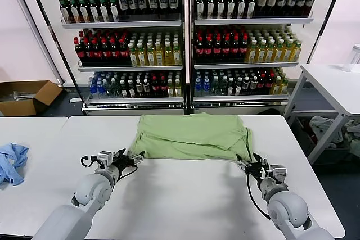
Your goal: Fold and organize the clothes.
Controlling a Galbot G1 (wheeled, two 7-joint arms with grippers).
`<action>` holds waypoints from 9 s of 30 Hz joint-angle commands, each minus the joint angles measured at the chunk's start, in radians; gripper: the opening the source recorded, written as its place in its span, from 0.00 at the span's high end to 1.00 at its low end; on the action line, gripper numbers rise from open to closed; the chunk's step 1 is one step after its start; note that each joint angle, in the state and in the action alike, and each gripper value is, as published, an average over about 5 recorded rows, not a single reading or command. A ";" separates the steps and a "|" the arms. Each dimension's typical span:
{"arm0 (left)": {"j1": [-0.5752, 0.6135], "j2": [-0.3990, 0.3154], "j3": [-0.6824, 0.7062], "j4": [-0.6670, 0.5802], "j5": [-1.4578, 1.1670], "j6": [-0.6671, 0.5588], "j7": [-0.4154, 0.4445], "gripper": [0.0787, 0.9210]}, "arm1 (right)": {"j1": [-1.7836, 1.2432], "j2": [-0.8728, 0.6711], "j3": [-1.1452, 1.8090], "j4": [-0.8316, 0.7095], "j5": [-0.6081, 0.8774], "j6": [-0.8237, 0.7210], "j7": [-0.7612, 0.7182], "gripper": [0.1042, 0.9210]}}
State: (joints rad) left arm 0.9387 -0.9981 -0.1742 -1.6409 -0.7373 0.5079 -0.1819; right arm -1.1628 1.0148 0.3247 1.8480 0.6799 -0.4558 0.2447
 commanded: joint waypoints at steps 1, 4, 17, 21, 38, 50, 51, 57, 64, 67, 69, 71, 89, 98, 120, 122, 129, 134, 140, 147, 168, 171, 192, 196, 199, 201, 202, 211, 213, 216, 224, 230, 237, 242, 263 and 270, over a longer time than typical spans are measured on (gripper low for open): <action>-0.007 -0.002 0.003 0.033 -0.005 -0.004 0.012 0.13 | 0.002 0.004 0.001 -0.019 0.019 0.003 -0.001 0.33; -0.002 -0.003 0.004 0.029 -0.002 -0.005 0.013 0.20 | 0.003 0.005 0.003 -0.023 0.020 0.003 -0.001 0.42; 0.006 -0.001 0.009 0.031 0.006 -0.008 0.030 0.65 | 0.006 0.008 0.000 -0.035 0.010 0.003 -0.009 0.88; 0.006 0.004 0.011 0.027 0.011 -0.013 0.040 0.78 | 0.005 0.000 0.001 -0.028 0.010 -0.001 -0.008 0.99; 0.085 0.053 0.006 -0.104 0.050 -0.020 0.031 0.99 | -0.030 -0.027 0.002 0.036 0.015 -0.041 0.006 1.00; 0.304 0.159 -0.062 -0.375 0.062 0.014 -0.043 0.99 | -0.242 -0.157 0.079 0.297 0.065 -0.121 0.055 1.00; 0.330 0.168 -0.068 -0.398 0.063 0.012 -0.049 0.99 | -0.268 -0.168 0.088 0.314 0.066 -0.121 0.053 1.00; 0.487 0.207 -0.080 -0.505 0.062 -0.034 -0.119 0.99 | -0.438 -0.206 0.132 0.416 0.061 -0.085 0.050 1.00; 0.623 0.223 -0.099 -0.601 0.058 -0.048 -0.224 0.99 | -0.641 -0.240 0.185 0.496 0.024 -0.041 0.050 1.00; 0.667 0.233 -0.121 -0.626 0.059 -0.053 -0.243 0.99 | -0.696 -0.249 0.208 0.501 0.012 -0.020 0.048 1.00; 0.701 0.241 -0.133 -0.636 0.065 -0.059 -0.253 0.99 | -0.720 -0.253 0.216 0.499 0.007 -0.006 0.048 1.00; 0.740 0.245 -0.139 -0.645 0.076 -0.067 -0.267 0.99 | -0.742 -0.253 0.218 0.502 0.004 0.004 0.051 1.00; 0.988 0.221 -0.153 -0.658 0.192 -0.136 -0.497 0.99 | -0.834 -0.263 0.247 0.521 -0.016 0.027 0.053 1.00; 1.002 0.213 -0.166 -0.659 0.219 -0.161 -0.516 0.99 | -0.855 -0.261 0.248 0.525 -0.017 0.028 0.053 1.00; 1.005 0.204 -0.167 -0.712 0.292 -0.144 -0.572 0.87 | -0.895 -0.232 0.245 0.566 -0.017 0.049 0.108 0.82; 1.017 0.202 -0.168 -0.736 0.304 -0.144 -0.582 0.79 | -0.896 -0.230 0.251 0.582 -0.005 0.051 0.115 0.75; 0.963 0.181 -0.167 -0.850 0.349 -0.142 -0.586 0.54 | -0.921 -0.217 0.313 0.668 -0.011 0.080 0.123 0.50; 0.803 0.175 -0.164 -0.874 0.318 -0.150 -0.509 0.35 | -0.790 -0.216 0.348 0.663 -0.021 0.095 0.059 0.32; 0.630 0.171 -0.200 -0.805 0.212 -0.154 -0.328 0.16 | -0.502 -0.270 0.318 0.486 0.015 0.144 -0.074 0.14; 0.411 0.158 -0.201 -0.594 0.096 -0.149 -0.152 0.12 | -0.030 -0.267 0.101 0.240 0.133 0.056 -0.169 0.12; 0.151 0.166 -0.133 -0.262 -0.018 0.072 -0.006 0.12 | 0.750 0.093 -0.460 -0.520 0.026 -0.126 -0.224 0.12; 0.135 0.162 -0.125 -0.225 -0.007 0.072 -0.007 0.12 | 0.746 0.109 -0.467 -0.539 0.011 -0.126 -0.225 0.12; 0.109 0.126 -0.090 -0.108 0.009 0.070 0.010 0.12 | 0.644 0.091 -0.417 -0.529 -0.029 -0.126 -0.227 0.12; 0.097 0.120 -0.090 -0.086 -0.005 0.070 0.015 0.12 | 0.626 0.092 -0.407 -0.527 -0.036 -0.125 -0.229 0.12; 0.068 0.117 -0.093 -0.046 -0.025 0.070 0.022 0.12 | 0.620 0.093 -0.401 -0.528 -0.040 -0.125 -0.231 0.12; 0.053 0.116 -0.095 -0.020 -0.037 0.070 0.029 0.12 | 0.618 0.094 -0.398 -0.527 -0.042 -0.125 -0.232 0.12; 0.048 0.116 -0.096 -0.012 -0.041 0.070 0.033 0.12 | 0.616 0.095 -0.396 -0.526 -0.043 -0.125 -0.233 0.12; 0.048 0.106 -0.095 0.017 -0.050 0.070 0.051 0.12 | 0.585 0.096 -0.379 -0.529 -0.046 -0.126 -0.242 0.12; 0.046 0.105 -0.096 0.022 -0.052 0.069 0.057 0.12 | 0.580 0.097 -0.377 -0.530 -0.047 -0.126 -0.245 0.12; 0.045 0.105 -0.095 0.025 -0.053 0.069 0.066 0.13 | 0.574 0.097 -0.375 -0.527 -0.047 -0.125 -0.250 0.14; 0.053 0.105 -0.090 0.028 -0.037 0.067 0.083 0.36 | 0.560 0.092 -0.376 -0.511 -0.049 -0.125 -0.257 0.39; 0.066 0.111 -0.091 0.003 -0.020 0.058 0.092 0.56 | 0.559 0.090 -0.376 -0.500 -0.054 -0.124 -0.259 0.60; 0.077 0.113 -0.088 -0.016 0.000 0.044 0.108 0.81 | 0.554 0.088 -0.380 -0.490 -0.061 -0.124 -0.260 0.86; 0.089 0.116 -0.090 -0.050 0.000 0.014 0.109 0.96 | 0.542 0.081 -0.375 -0.459 -0.057 -0.122 -0.258 0.98; 0.232 0.179 -0.162 -0.316 0.002 -0.022 0.066 1.00 | 0.370 -0.158 -0.250 -0.013 0.041 -0.101 -0.210 1.00; 0.384 0.211 -0.184 -0.419 0.085 -0.055 0.004 1.00 | 0.217 -0.288 -0.172 0.154 0.083 -0.088 -0.201 1.00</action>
State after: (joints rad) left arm 1.1460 -0.8195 -0.3357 -1.9052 -0.7281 0.4854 -0.1193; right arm -0.7844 0.8823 0.0647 1.7620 0.7181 -0.5558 0.0343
